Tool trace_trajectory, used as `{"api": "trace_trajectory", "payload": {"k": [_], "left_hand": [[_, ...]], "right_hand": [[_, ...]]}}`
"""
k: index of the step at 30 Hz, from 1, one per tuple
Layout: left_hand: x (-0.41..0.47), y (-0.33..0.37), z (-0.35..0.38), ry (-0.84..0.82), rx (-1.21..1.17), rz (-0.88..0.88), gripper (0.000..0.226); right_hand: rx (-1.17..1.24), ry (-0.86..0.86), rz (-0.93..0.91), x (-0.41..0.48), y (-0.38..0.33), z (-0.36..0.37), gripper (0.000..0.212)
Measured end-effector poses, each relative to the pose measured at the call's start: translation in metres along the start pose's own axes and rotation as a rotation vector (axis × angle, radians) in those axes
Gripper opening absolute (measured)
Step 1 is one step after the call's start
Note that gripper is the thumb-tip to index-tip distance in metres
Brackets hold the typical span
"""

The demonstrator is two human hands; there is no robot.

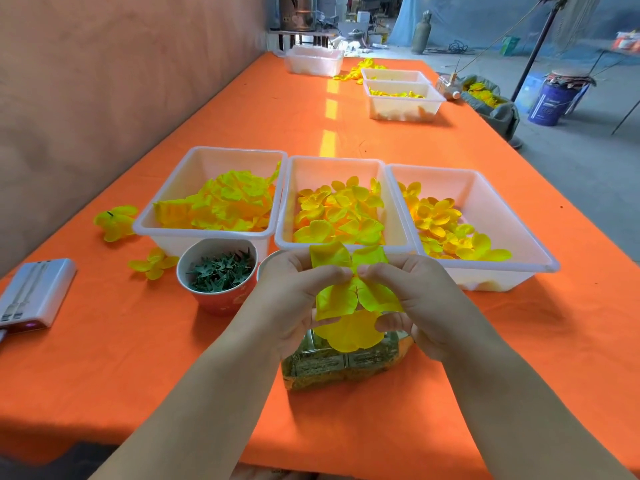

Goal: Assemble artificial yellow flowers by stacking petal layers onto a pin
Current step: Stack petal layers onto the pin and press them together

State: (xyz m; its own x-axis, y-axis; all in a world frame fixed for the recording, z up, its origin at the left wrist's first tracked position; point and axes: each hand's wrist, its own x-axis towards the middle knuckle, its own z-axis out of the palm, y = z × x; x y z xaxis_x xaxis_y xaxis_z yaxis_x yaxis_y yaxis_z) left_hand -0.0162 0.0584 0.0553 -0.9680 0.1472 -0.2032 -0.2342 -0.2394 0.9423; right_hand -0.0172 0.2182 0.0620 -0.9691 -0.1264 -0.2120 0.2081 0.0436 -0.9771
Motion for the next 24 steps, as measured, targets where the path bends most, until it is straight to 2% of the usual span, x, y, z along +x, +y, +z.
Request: {"api": "trace_trajectory", "payload": {"k": [11,15,20,24], "left_hand": [[0.002,-0.005,0.000,-0.018,-0.024,0.005,0.018],[0.006,-0.006,-0.006,0.027,0.135,0.101,0.017],[0.016,0.002,-0.024,0.049,0.380,0.147,0.030],[0.020,0.002,-0.031,0.047,0.427,0.140,0.029]], "right_hand": [[-0.031,-0.006,0.002,0.003,0.005,0.000,0.011],[-0.050,0.008,0.014,0.001,0.008,-0.001,0.012],[-0.160,0.108,-0.053,0.004,0.011,-0.005,0.010],[-0.308,0.126,-0.103,0.005,0.016,-0.009,0.032]]}}
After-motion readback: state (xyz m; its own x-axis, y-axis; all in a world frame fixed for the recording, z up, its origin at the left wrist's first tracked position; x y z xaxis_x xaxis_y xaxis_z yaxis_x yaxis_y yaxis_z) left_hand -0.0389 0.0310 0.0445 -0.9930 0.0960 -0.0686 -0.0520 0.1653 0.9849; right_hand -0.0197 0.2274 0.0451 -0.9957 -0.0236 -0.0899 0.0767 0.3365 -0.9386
